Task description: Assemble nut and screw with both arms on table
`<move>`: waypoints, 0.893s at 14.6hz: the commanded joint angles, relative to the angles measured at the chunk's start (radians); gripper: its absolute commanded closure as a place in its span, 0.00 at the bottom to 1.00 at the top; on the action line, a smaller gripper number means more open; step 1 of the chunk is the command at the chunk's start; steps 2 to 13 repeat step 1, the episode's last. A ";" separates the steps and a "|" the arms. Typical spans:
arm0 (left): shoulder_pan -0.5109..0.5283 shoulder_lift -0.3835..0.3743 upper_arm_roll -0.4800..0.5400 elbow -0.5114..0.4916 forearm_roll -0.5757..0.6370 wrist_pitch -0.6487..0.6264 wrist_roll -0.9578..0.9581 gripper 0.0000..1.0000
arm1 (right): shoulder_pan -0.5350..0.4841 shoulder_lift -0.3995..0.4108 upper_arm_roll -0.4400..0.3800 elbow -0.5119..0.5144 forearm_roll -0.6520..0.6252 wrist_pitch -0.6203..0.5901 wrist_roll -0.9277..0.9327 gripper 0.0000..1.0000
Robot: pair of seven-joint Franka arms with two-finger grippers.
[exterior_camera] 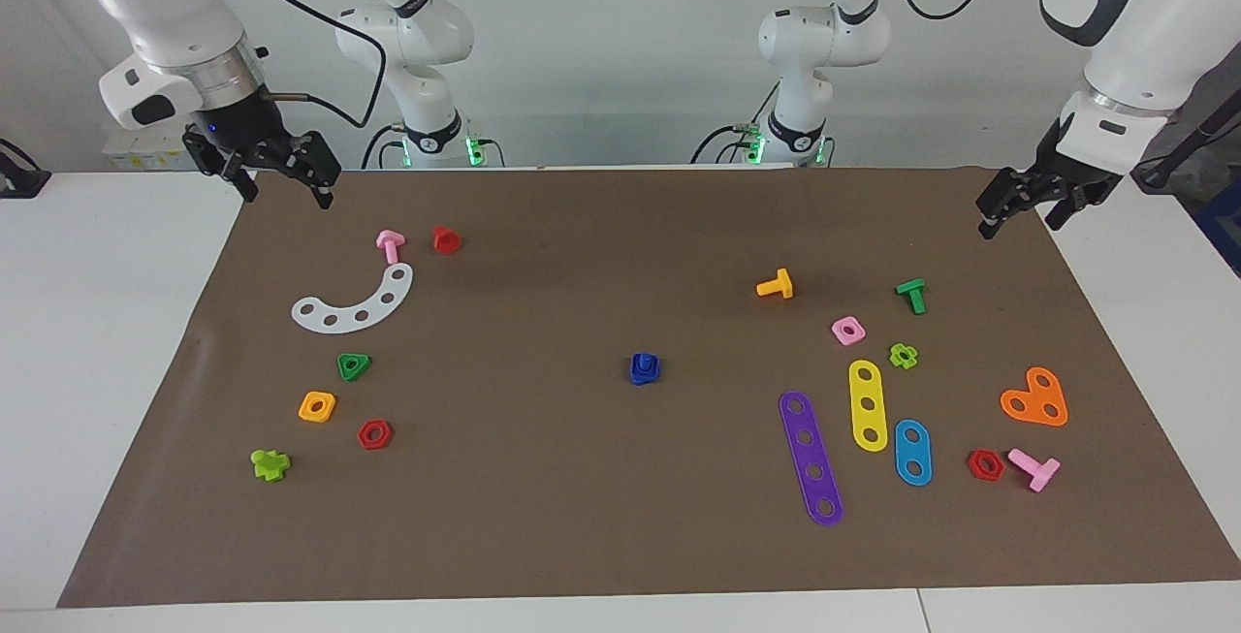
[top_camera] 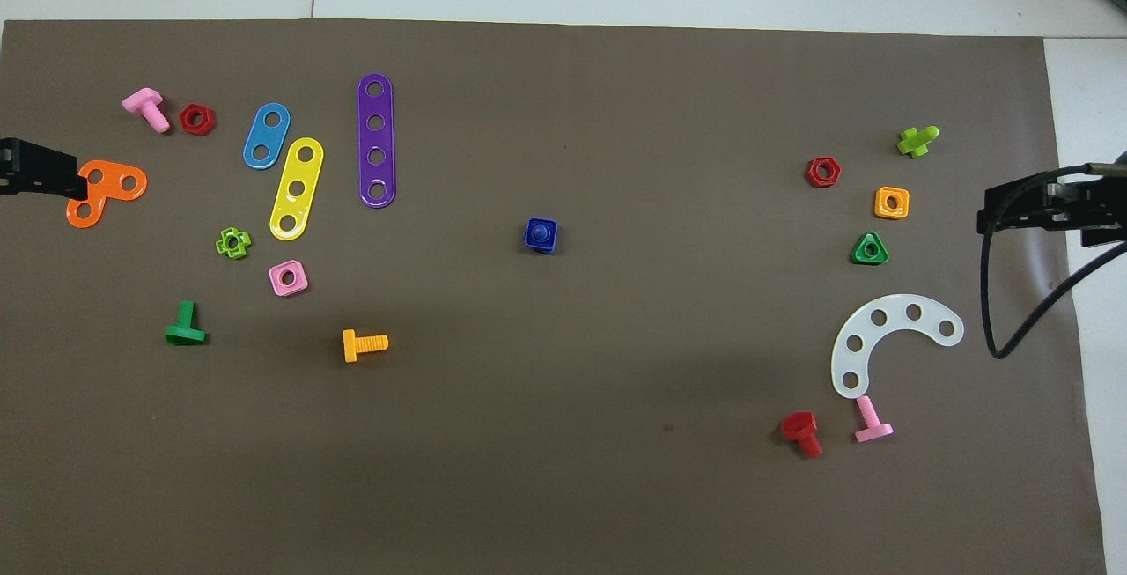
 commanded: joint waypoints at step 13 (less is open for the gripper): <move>-0.014 -0.032 -0.002 -0.041 0.023 0.023 0.004 0.00 | -0.008 -0.025 0.006 -0.028 0.017 0.009 0.010 0.00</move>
